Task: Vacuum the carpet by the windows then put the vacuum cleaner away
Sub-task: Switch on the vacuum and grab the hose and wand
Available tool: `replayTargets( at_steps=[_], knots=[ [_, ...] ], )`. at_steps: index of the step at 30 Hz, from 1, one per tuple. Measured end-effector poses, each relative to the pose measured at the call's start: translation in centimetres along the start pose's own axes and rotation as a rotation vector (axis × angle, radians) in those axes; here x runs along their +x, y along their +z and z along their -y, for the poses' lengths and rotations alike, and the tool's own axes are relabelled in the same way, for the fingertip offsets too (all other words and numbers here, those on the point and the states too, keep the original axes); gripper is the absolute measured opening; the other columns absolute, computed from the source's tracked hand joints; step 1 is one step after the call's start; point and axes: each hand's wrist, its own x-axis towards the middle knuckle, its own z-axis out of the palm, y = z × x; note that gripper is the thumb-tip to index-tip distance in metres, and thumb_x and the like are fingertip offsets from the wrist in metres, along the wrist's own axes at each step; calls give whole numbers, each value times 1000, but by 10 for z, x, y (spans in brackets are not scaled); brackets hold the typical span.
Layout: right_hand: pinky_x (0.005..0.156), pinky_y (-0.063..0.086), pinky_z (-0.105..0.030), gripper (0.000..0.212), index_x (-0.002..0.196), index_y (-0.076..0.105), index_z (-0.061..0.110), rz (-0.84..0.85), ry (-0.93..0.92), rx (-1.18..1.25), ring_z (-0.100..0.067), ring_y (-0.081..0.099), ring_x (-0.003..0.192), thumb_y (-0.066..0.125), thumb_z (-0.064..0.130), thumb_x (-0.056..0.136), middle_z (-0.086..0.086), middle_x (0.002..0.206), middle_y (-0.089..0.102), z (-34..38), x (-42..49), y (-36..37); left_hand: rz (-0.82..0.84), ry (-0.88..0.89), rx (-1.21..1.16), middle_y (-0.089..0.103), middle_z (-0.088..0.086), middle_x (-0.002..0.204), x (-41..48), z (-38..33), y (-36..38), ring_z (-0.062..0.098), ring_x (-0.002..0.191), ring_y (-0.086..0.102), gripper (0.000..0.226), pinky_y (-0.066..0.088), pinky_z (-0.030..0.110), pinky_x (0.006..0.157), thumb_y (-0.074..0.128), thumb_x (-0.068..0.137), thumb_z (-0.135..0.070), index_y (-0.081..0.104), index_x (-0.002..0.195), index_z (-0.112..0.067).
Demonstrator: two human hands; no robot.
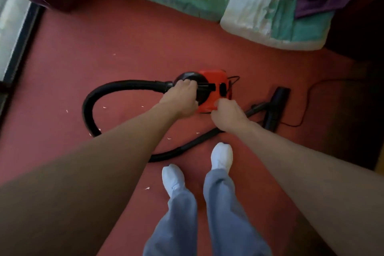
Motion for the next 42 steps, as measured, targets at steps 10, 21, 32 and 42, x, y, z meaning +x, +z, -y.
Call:
replayTargets(
  at_steps=[10, 21, 32, 42],
  knots=[
    [100, 40, -34, 58, 144, 35, 2, -227, 117, 242, -33, 45, 130, 49, 11, 89, -16, 142, 45, -50, 141, 67, -145, 160, 206, 39, 13, 145, 129, 34, 109, 31, 134, 35, 60, 20, 45, 114, 41, 102, -41, 26, 151, -9],
    [112, 26, -34, 68, 150, 17, -6, -291, 38, 171, -33, 27, 139, 49, 14, 93, -20, 150, 33, -51, 162, 92, -268, 114, 211, 44, 9, 123, 141, 32, 128, 27, 116, 39, 43, 23, 46, 106, 31, 103, -45, 44, 127, -12],
    [104, 36, -33, 72, 150, 24, -2, -398, 78, 210, -30, 44, 131, 55, 25, 91, -17, 145, 41, -51, 168, 106, -302, 133, 242, 45, 12, 123, 142, 33, 131, 29, 115, 39, 44, 23, 47, 104, 34, 102, -44, 44, 129, -10],
    [97, 51, -40, 41, 121, 64, 8, -309, 93, 225, -35, 61, 113, 46, 10, 85, -16, 117, 68, -71, 133, 59, -294, 139, 109, 43, 16, 132, 116, 33, 114, 34, 120, 40, 58, 27, 42, 107, 50, 86, -19, 38, 142, -5]
  ],
)
